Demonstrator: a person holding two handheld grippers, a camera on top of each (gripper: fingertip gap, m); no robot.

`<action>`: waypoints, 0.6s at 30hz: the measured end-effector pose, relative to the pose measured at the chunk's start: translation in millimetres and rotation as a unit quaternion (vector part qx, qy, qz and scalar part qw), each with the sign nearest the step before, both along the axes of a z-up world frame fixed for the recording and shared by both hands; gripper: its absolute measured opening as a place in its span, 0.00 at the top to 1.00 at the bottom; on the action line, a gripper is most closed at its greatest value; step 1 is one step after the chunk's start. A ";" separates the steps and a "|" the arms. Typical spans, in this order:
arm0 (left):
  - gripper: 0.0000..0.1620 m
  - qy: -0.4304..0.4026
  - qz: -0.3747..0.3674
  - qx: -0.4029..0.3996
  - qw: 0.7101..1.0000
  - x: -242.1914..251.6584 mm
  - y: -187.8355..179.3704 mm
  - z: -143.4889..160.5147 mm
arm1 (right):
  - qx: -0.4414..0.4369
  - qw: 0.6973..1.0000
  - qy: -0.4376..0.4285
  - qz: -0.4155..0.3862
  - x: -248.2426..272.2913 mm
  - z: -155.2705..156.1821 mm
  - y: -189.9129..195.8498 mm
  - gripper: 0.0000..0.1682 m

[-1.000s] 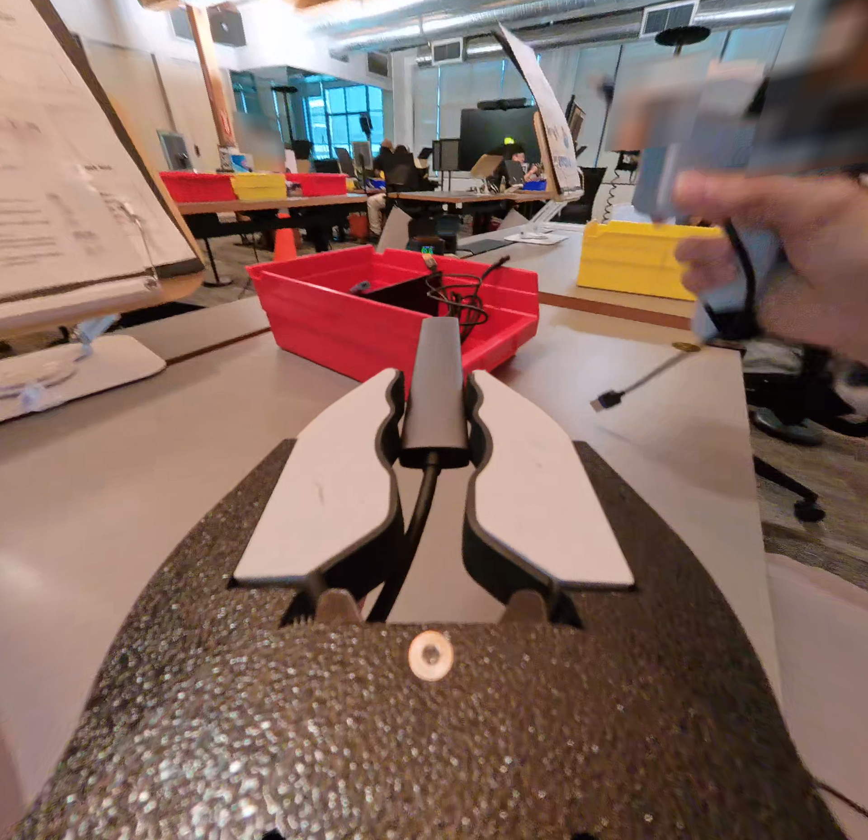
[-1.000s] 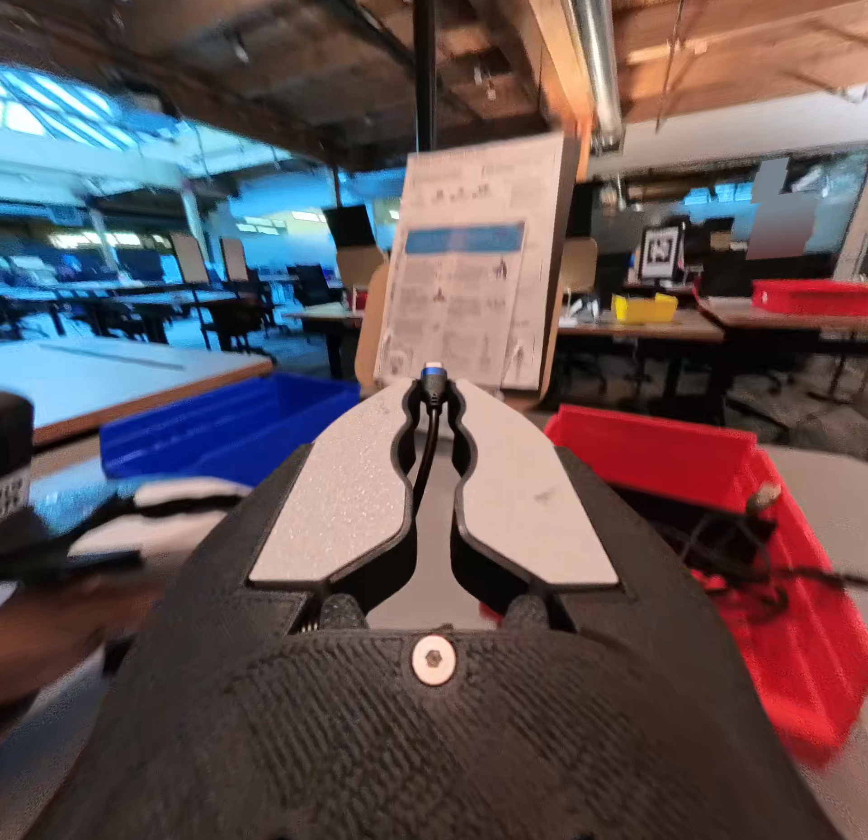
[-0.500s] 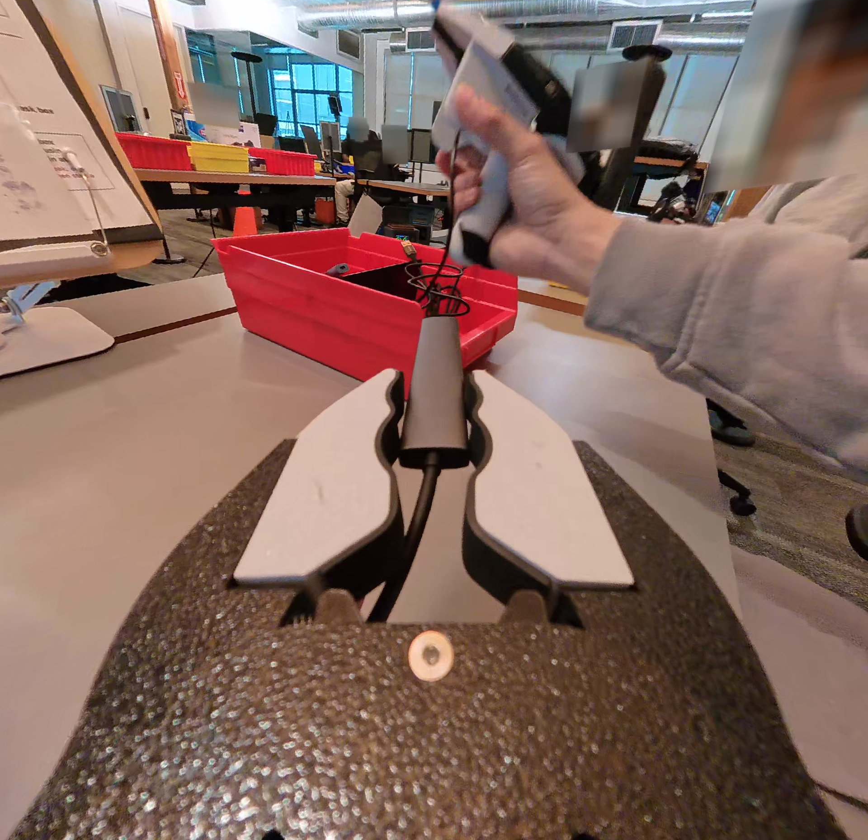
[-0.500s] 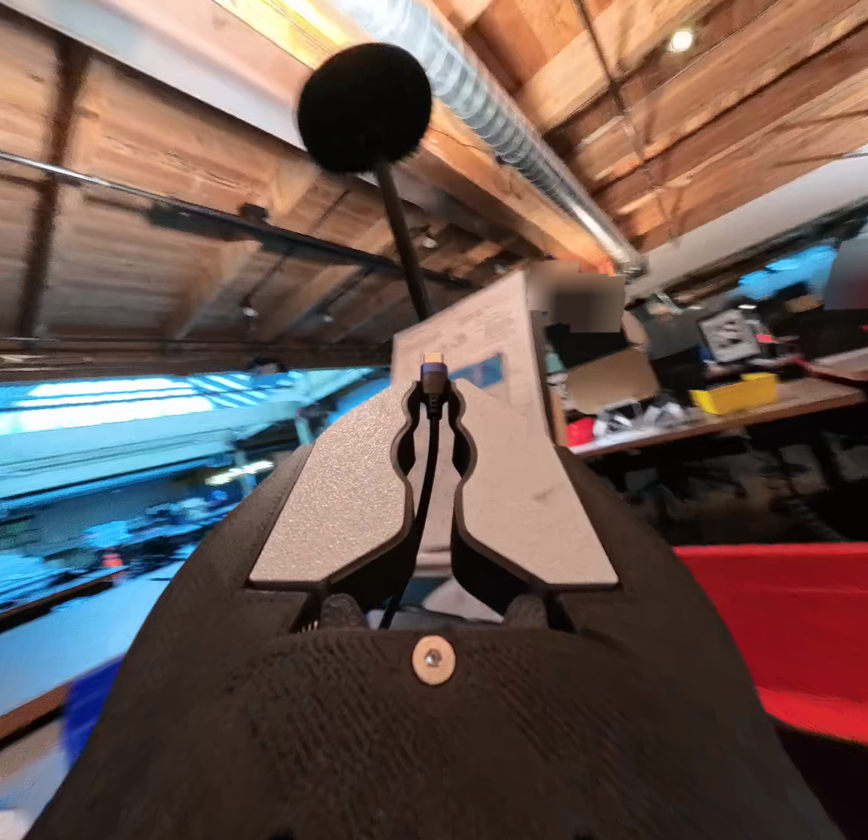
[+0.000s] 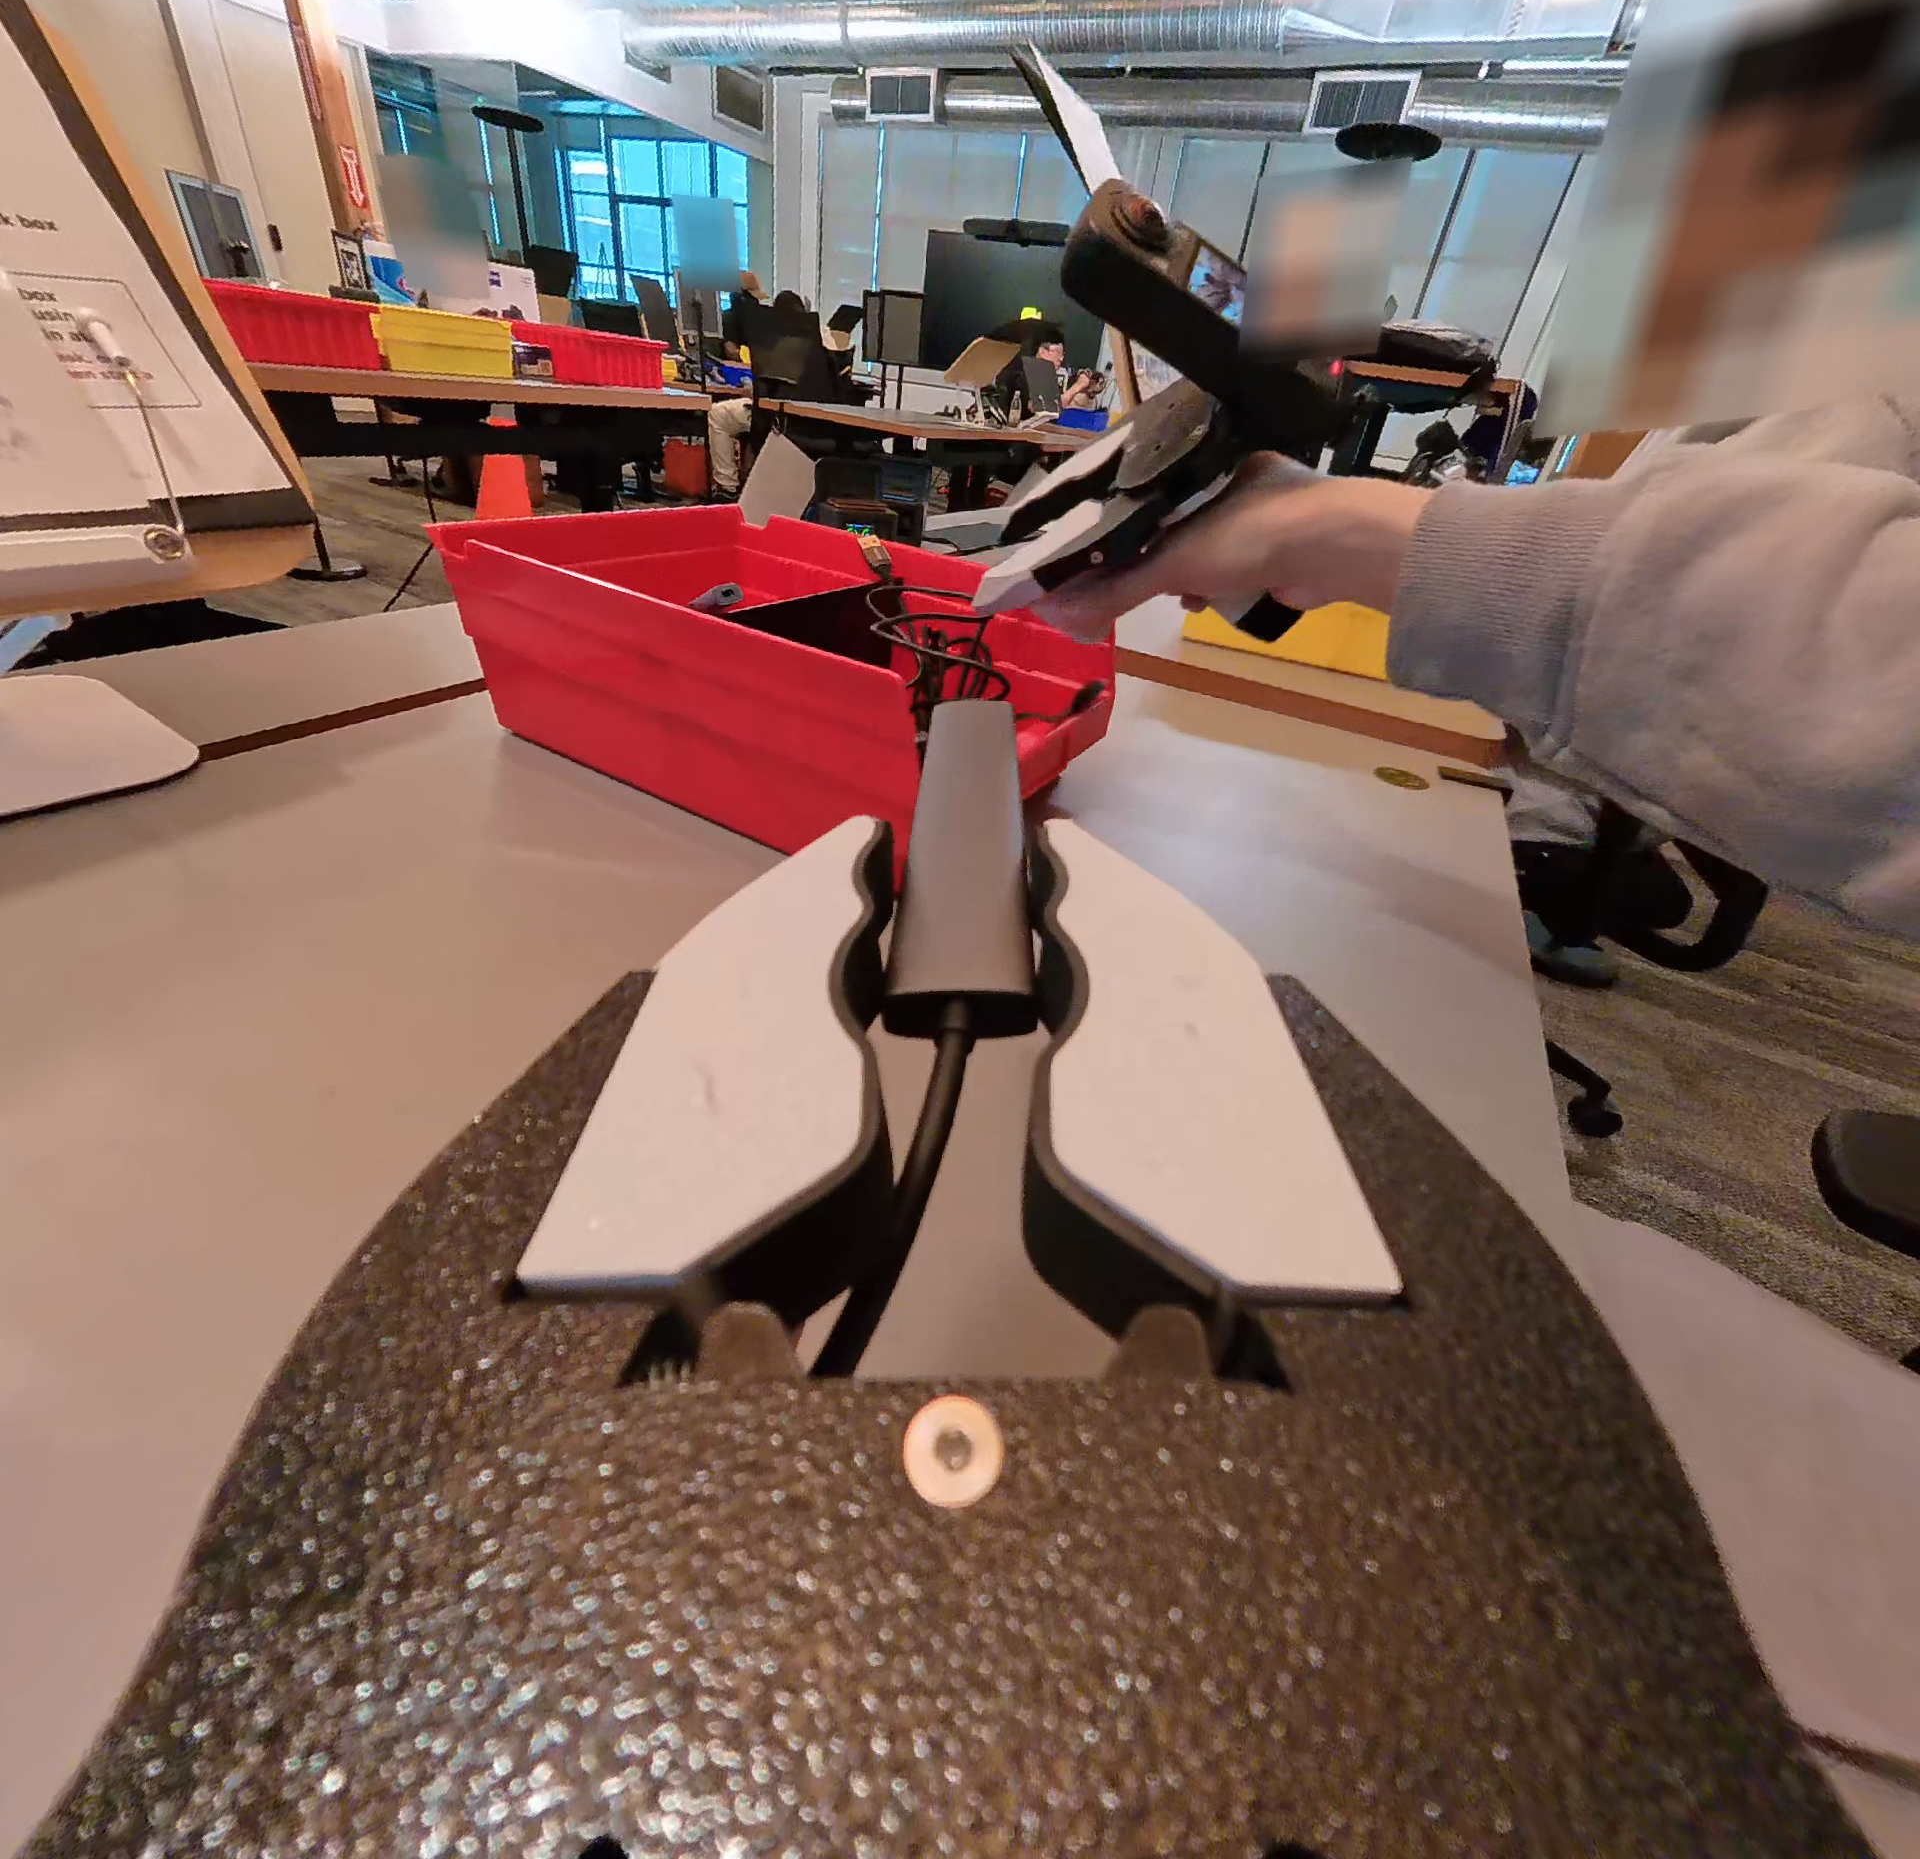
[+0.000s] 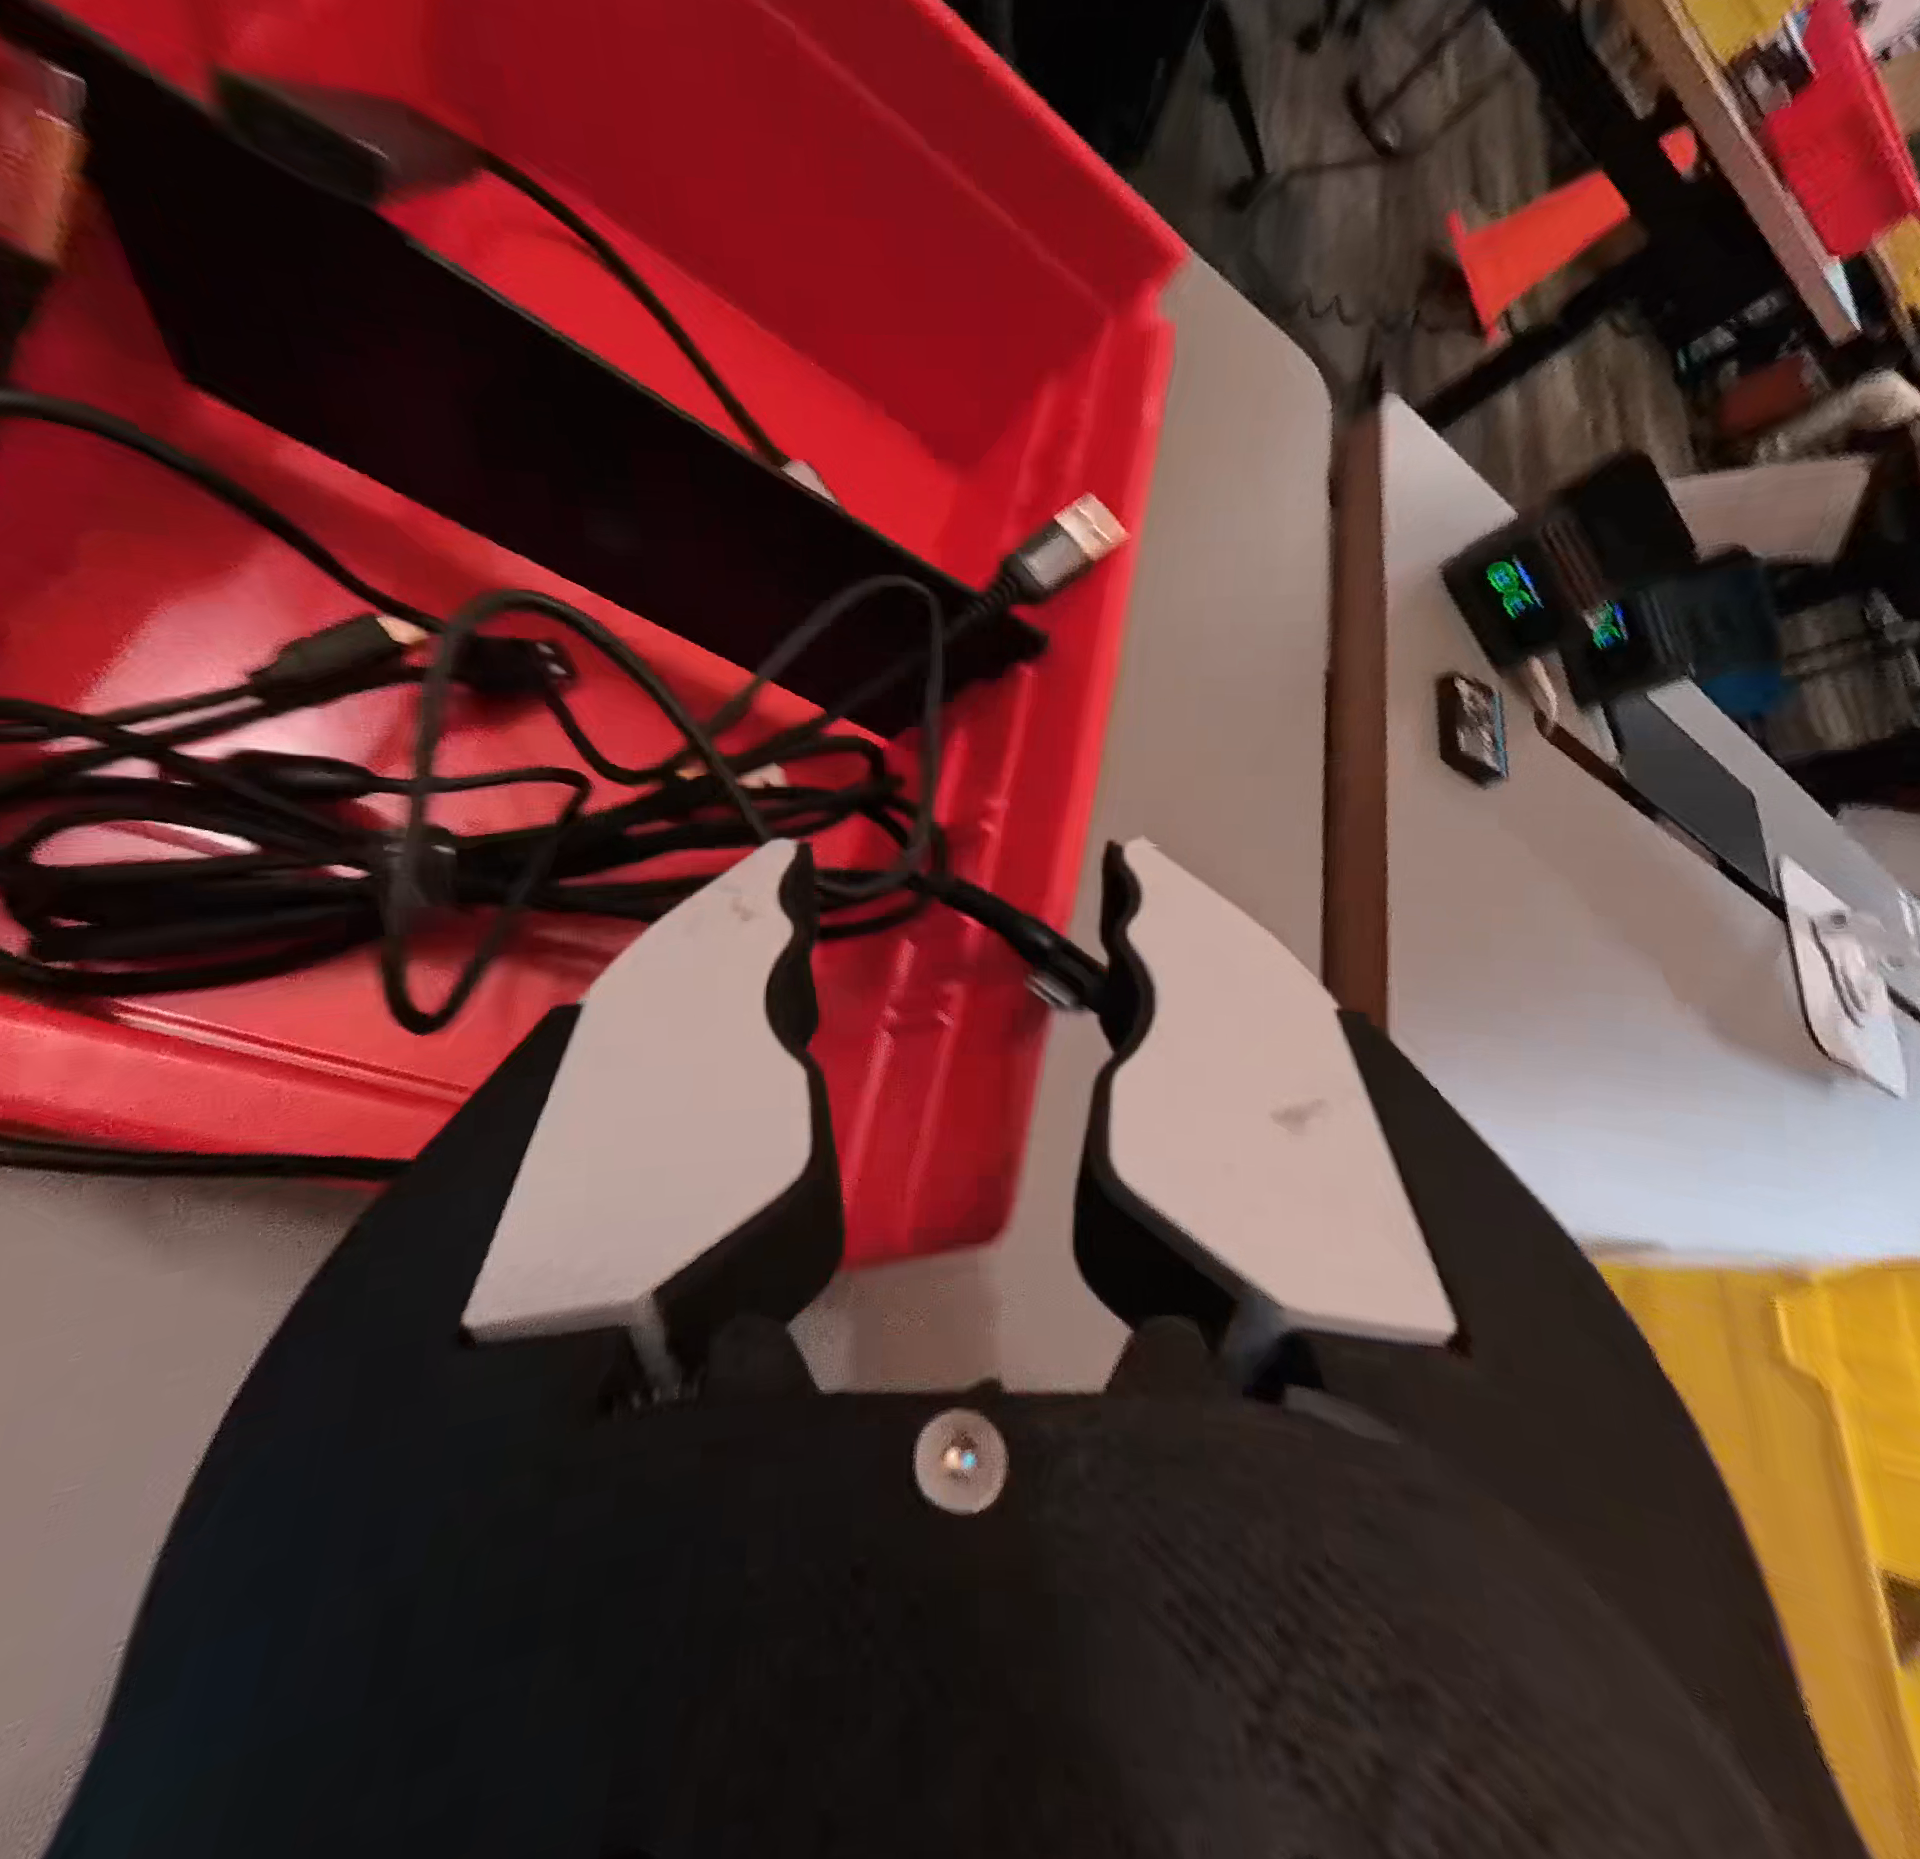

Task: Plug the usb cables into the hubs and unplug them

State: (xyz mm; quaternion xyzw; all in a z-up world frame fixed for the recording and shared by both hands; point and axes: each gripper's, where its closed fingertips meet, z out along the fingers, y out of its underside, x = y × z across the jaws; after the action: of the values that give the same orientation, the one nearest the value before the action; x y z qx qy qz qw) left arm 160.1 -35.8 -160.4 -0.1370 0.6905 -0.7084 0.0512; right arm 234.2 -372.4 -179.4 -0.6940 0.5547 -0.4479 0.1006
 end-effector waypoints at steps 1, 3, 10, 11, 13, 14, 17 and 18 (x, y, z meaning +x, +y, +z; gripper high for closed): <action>0.85 -0.001 0.001 0.000 1.000 0.1 0.3 0.3 | 0.006 1.000 -0.003 -0.015 -4.4 3.7 -6.3 0.66; 0.85 -0.001 -0.002 -0.001 1.000 -0.6 1.0 1.8 | 0.050 0.998 -0.032 -0.002 -8.2 15.9 -0.8 0.58; 0.85 0.011 -0.040 -0.009 0.999 -2.8 2.6 4.9 | 0.112 0.977 -0.089 0.157 -44.3 51.7 94.3 0.59; 0.85 0.015 -0.052 -0.015 0.998 -3.9 2.8 6.1 | 0.114 0.971 -0.081 0.194 -53.7 48.8 119.2 0.60; 0.85 0.018 -0.089 -0.028 0.995 -10.4 2.6 8.8 | 0.139 0.943 -0.082 0.290 -72.2 43.8 180.7 0.62; 0.85 0.017 -0.108 -0.031 0.994 -14.1 2.8 9.6 | 0.161 0.924 -0.083 0.338 -83.0 42.4 212.4 0.63; 0.85 0.003 -0.168 -0.052 0.984 -28.2 7.6 15.3 | 0.260 0.852 -0.107 0.441 -106.4 52.8 283.6 0.63; 0.85 0.004 -0.192 -0.066 0.979 -33.6 10.3 19.0 | 0.285 0.833 -0.106 0.462 -111.1 55.4 297.0 0.63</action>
State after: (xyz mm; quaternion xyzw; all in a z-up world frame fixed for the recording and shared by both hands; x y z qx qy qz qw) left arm 126.5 -25.5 -141.4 -0.0079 0.6562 -0.7482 -0.0979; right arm 123.1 -75.4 -123.9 -0.7585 0.2583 -0.2415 0.5474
